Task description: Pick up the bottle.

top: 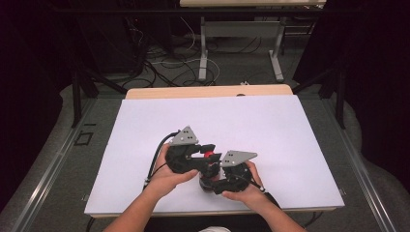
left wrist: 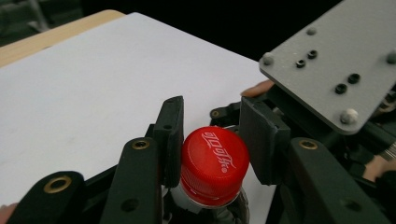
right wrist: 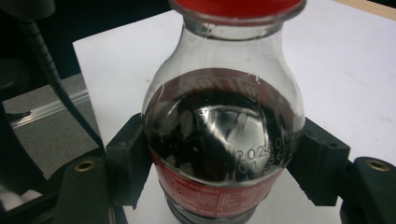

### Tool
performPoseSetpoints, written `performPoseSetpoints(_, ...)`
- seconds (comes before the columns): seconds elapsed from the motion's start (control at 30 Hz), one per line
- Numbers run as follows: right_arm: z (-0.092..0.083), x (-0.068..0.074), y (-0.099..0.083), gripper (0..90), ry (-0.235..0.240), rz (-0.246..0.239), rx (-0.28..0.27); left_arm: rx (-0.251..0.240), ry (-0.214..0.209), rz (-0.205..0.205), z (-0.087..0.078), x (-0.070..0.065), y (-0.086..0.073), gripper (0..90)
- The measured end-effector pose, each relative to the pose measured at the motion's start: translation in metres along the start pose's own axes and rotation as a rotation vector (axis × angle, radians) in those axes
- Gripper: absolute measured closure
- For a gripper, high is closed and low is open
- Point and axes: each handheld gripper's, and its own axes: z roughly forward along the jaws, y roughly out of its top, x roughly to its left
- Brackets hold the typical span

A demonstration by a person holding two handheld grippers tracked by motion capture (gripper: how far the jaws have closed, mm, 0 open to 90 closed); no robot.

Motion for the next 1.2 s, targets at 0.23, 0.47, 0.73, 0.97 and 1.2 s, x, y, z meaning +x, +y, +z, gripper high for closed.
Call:
performPoseSetpoints(0.23, -0.004, 0.003, 0.002, 30.1, -0.062, -0.009, -0.005, -0.013, 0.106, -0.017, 0.001, -0.014, 0.005, 61.6)
performPoseSetpoints(0.47, -0.004, 0.0, 0.001, 30.1, -0.041, 0.003, -0.02, 0.002, 0.053, -0.036, -0.003, -0.006, 0.009, 49.8)
performPoseSetpoints(0.73, -0.006, -0.003, 0.002, 30.0, -0.004, 0.008, -0.012, 0.033, -0.056, -0.01, -0.016, 0.007, 0.008, 48.5)
performPoseSetpoints(0.97, -0.003, 0.002, 0.002, 30.0, 0.02, -0.012, -0.013, 0.027, -0.118, 0.008, -0.008, 0.014, 0.004, 52.5)
performPoseSetpoints(1.2, -0.002, 0.002, 0.001, 30.1, 0.004, -0.01, -0.01, 0.015, -0.065, 0.027, -0.002, 0.004, 0.004, 61.4)
